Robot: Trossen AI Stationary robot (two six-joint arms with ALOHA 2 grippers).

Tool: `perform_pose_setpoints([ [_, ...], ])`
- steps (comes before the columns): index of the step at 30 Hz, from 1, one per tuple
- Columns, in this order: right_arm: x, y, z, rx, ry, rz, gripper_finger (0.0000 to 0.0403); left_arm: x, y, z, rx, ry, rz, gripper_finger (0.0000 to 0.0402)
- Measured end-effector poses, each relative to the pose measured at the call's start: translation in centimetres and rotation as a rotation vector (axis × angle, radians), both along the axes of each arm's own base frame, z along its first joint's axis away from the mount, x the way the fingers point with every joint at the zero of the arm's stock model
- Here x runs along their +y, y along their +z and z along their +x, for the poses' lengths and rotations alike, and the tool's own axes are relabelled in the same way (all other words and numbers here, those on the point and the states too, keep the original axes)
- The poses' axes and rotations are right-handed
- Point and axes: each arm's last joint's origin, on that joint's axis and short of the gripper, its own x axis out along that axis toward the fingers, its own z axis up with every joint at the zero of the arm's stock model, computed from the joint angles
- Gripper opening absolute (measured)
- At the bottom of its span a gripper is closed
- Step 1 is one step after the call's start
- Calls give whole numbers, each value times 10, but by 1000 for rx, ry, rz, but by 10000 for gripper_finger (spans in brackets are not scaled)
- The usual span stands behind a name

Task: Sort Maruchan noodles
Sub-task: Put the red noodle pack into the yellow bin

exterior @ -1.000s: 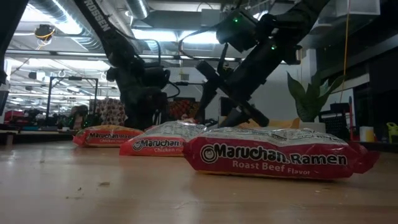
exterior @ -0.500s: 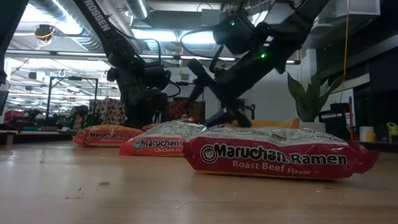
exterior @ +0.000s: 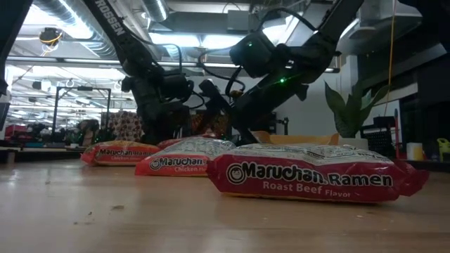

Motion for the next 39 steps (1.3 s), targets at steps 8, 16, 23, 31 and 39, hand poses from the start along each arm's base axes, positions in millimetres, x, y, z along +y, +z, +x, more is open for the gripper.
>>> perform_pose_setpoints([
  [8,-10,1,0,-3,6,23,166,1,0,1,-11,5,7,0],
  [16,-9,2,0,-7,23,-2,55,5,6,-1,-16,22,-70,0],
  [23,-10,23,-2,-37,28,-64,48,21,51,6,-77,16,-50,0],
  [31,-24,73,-32,91,-90,-236,48,30,141,-5,-245,72,169,0],
  [39,-33,126,-68,441,-200,-432,48,25,188,-20,-297,133,377,0],
])
